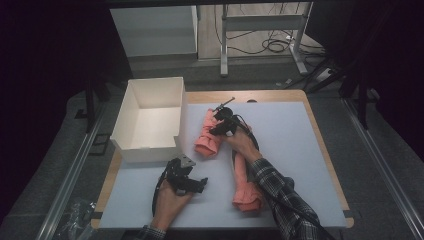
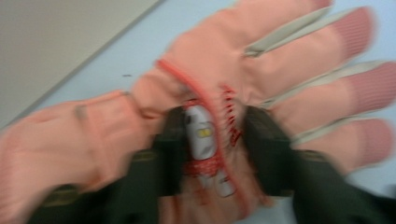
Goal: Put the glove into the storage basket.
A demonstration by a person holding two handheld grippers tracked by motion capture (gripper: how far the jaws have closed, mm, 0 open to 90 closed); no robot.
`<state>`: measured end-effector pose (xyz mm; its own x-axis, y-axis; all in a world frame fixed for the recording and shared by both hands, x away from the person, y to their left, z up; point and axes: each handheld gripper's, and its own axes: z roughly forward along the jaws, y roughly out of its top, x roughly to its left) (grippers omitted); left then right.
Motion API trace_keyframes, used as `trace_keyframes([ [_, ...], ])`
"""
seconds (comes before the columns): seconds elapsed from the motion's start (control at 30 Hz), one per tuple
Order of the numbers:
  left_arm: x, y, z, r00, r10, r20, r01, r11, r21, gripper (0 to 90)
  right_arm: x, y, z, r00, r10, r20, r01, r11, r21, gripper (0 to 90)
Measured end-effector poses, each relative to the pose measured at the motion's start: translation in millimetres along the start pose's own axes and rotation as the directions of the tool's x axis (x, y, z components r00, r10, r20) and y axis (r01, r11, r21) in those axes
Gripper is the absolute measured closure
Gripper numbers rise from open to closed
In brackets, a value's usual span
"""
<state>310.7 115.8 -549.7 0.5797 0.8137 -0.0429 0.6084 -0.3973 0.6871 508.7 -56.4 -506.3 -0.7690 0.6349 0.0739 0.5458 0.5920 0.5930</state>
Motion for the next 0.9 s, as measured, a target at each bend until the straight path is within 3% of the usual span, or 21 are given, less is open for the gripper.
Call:
trace_keyframes([
  [0.13,0.0,0.0,0.0,1.0,0.0,0.0,0.0,1.0,0.0,0.5,2.1,-3.0,-1.8,0.9998,-0.021,0.002,0.021,1.0,-0.019,79.9],
  [0.23,0.0,0.0,0.0,1.0,0.0,0.0,0.0,1.0,0.0,0.5,3.1,-1.9,-6.4,0.9996,-0.029,0.005,0.029,0.999,-0.019,84.4],
  [0.5,0.0,0.0,-0.1,1.0,0.001,0.0,-0.001,1.0,0.001,0.5,-1.1,-1.6,-19.8,0.9997,0.003,-0.023,-0.004,0.999,-0.038,85.7],
  [0.9,0.1,-0.1,-0.1,1.0,0.002,-0.001,-0.002,1.0,0.001,0.5,2.3,-0.9,-51.4,0.9974,-0.01,-0.072,0.005,0.997,-0.078,85.5],
])
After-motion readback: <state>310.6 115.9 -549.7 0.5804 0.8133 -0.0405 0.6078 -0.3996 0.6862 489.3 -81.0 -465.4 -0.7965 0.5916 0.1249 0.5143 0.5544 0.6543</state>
